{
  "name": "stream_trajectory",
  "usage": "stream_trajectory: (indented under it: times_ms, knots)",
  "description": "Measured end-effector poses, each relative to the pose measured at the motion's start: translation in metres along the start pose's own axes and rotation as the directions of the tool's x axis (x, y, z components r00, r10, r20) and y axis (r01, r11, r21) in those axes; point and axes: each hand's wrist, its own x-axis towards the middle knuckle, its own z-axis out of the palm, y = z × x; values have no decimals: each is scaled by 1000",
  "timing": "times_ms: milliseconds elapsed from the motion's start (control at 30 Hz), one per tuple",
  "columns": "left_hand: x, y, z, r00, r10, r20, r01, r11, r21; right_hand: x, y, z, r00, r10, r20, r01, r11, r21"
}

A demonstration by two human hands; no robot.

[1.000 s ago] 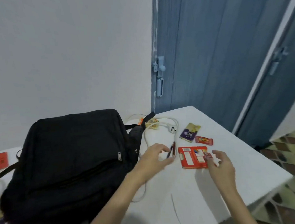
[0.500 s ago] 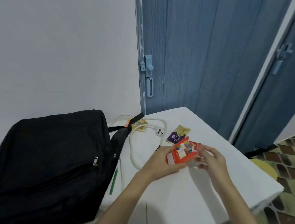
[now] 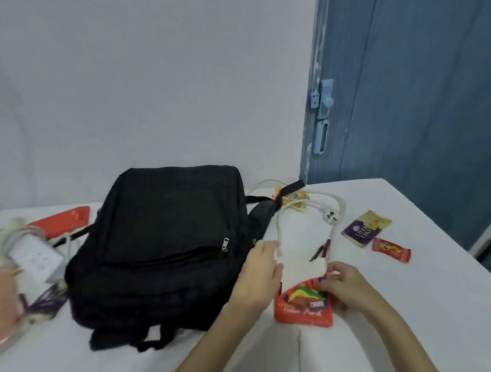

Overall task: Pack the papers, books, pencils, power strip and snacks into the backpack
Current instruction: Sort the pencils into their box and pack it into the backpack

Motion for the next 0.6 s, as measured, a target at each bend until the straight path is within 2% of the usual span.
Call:
stream_trajectory:
  times_ms: [67, 133, 200, 267, 333, 433, 533, 600]
  knots:
    - [-12, -14, -20, 992, 78, -97, -83, 995, -52, 2, -6, 16, 996, -40, -80, 18, 966, -256]
    - [-21, -20, -38, 967, 172, -189, -192, 977, -92, -1, -13, 29, 959, -150, -239, 35, 904, -426]
    - [-31, -27, -61, 934, 210, -290, -248, 964, -99, -9, -30, 47, 885, -280, -371, 63, 864, -500]
    - [-39, -32, -88, 897, 212, -388, -274, 955, -111, -10, -50, 64, 824, -398, -403, 163, 848, -504]
    - [-50, -51, -121, 864, 173, -474, -244, 965, -93, -8, -73, 91, 793, -513, -329, 359, 829, -430]
    - [-70, -101, -168, 826, 3, -564, -43, 997, -57, -11, -107, 144, 735, -665, -134, 620, 739, -264]
    - [-94, -156, -207, 755, -250, -606, 214, 968, -133, -21, -134, 202, 636, -771, 39, 757, 614, -221]
    - [-111, -185, -231, 707, -349, -615, 319, 933, -164, -27, -152, 238, 594, -791, 144, 800, 565, -200]
